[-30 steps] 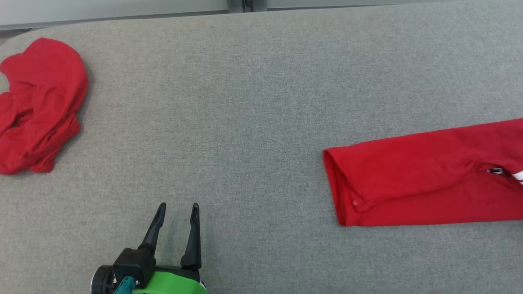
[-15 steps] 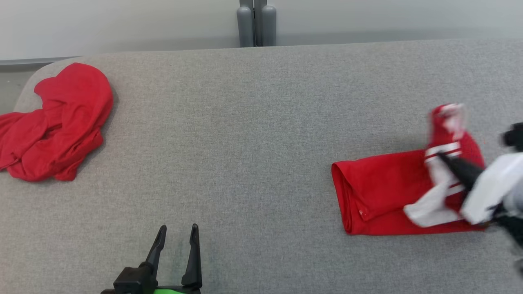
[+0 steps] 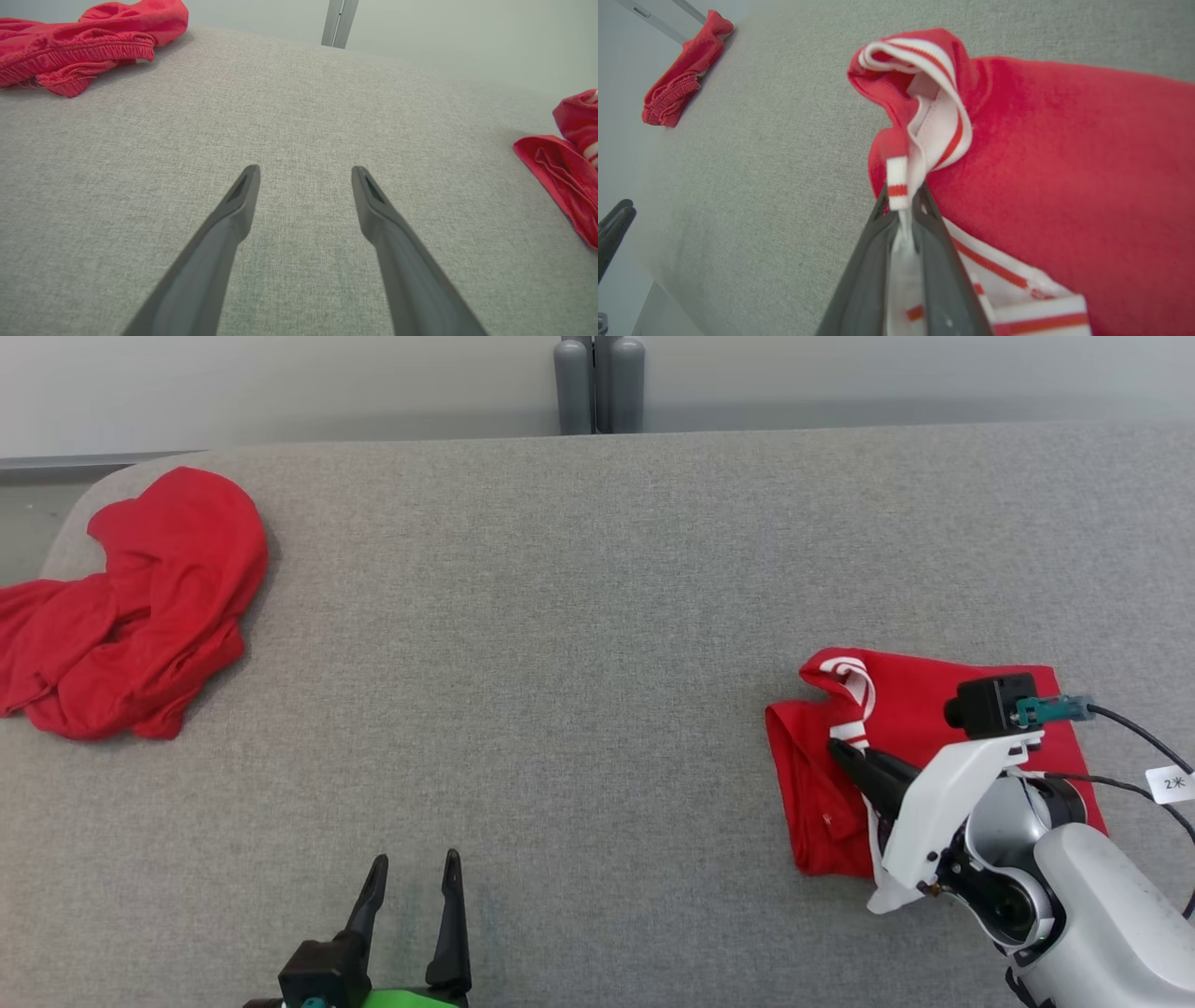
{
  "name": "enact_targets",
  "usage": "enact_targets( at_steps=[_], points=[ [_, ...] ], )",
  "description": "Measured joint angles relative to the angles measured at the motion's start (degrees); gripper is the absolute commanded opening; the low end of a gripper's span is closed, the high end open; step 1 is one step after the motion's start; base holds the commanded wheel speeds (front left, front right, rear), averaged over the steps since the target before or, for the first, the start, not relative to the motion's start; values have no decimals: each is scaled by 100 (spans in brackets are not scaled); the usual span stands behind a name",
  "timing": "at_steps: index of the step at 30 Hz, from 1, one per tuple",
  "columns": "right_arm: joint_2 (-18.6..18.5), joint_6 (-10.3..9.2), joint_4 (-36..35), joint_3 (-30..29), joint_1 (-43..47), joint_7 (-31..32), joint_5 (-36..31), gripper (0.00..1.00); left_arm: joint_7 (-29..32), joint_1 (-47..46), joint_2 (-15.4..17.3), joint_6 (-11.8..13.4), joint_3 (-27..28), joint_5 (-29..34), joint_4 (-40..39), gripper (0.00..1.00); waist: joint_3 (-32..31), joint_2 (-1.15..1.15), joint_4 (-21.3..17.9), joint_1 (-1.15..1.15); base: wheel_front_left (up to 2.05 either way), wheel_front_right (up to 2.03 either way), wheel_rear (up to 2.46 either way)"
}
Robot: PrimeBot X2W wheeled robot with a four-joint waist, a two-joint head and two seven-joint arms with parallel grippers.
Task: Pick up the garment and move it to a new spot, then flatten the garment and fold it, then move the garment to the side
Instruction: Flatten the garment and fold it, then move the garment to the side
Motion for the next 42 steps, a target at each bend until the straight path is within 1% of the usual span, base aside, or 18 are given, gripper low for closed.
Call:
enact_targets(
  at_steps=[1, 2, 5, 9, 11, 13, 14, 16, 18, 20, 22, 23, 24, 25, 27, 29, 32, 42],
  points=[
    [36, -1, 0, 36, -50, -49, 31, 48, -1, -1, 0, -1, 3, -1, 21, 100, -4, 0, -17, 0, 0, 0, 0],
    [60, 0, -5, 77, -77, -88, 56, 100, 0, -1, 0, -3, 3, -1, 53, 100, -13, 0, -30, 0, 0, 0, 0],
    [35, 0, -115, 244, -89, -187, 40, 100, -1, 3, 0, -11, 20, -3, 123, 100, -69, 0, -85, 0, 0, 0, 0],
    [-189, 0, -546, 288, 147, -509, -12, 100, 0, 80, -1, -102, 74, -62, 241, 100, -234, 0, -152, 0, 0, 0, 0],
    [-465, 1, -806, 179, 419, -990, -326, 100, 0, 181, -1, -155, 160, -60, 244, 100, -360, 0, -187, 0, 0, 0, 0],
    [-687, 0, -913, -64, 632, -1570, -849, 100, 0, 261, -2, -166, 292, -23, 192, 100, -473, 0, -228, 0, 0, 0, 0],
    [-730, 0, -925, -200, 745, -1840, -1006, 100, 0, 297, -2, -180, 345, -19, 160, 100, -521, 0, -248, 0, 0, 0, 0],
    [-654, 1, -794, -638, 1090, -2463, -1269, 100, 0, 376, -2, -216, 448, 14, 83, 100, -632, 0, -302, 0, 0, 0, 0],
    [-747, 2, -506, -977, 1386, -3101, -1889, 100, 0, 421, -2, -280, 512, 41, 44, 100, -726, 0, -350, 0, 0, 0, 0],
    [-679, 0, -237, -1333, 1566, -3454, -2201, 100, -1, 456, -3, -313, 578, 54, -12, 100, -804, 0, -385, 0, 0, 0, 0],
    [-565, 4, -62, -1577, 1706, -3544, -2616, 100, -1, 498, -2, -354, 641, 60, -97, 100, -867, 0, -416, 0, 0, 0, 0],
    [-417, 5, -124, -1840, 1745, -3545, -2765, 100, -1, 517, -2, -363, 670, 83, -160, 100, -888, 0, -437, 0, 0, 0, 0],
    [-47, 4, -538, -2427, 1852, -3571, -3138, 100, -1, 541, -4, -425, 720, 103, -342, 100, -913, 0, -479, 0, 0, 0, 0],
    [48, 1, -630, -2520, 1967, -3571, -3287, 100, -1, 551, -3, -457, 738, 113, -378, 100, -913, 0, -477, 0, 0, 0, 0],
    [276, 4, -699, -2684, 2169, -3571, -3342, 100, -9, 574, -3, -503, 784, 110, -414, 100, -909, 0, -479, 0, 0, 0, 0],
    [409, 4, -784, -2804, 2287, -3571, -3430, 100, -9, 593, -4, -573, 820, 93, -489, 100, -913, 0, -474, 0, 0, 0, 0],
    [525, 4, -848, -2881, 2334, -3571, -3439, 100, -9, 635, -4, -606, 859, 107, -501, 100, -911, 0, -473, 0, 0, 0, 0],
    [665, 4, -835, -2950, 2310, -3571, -3366, 100, -9, 647, -4, -614, 877, 149, -476, 100, -883, 0, -435, 0, 0, 0, 0]
  ],
)
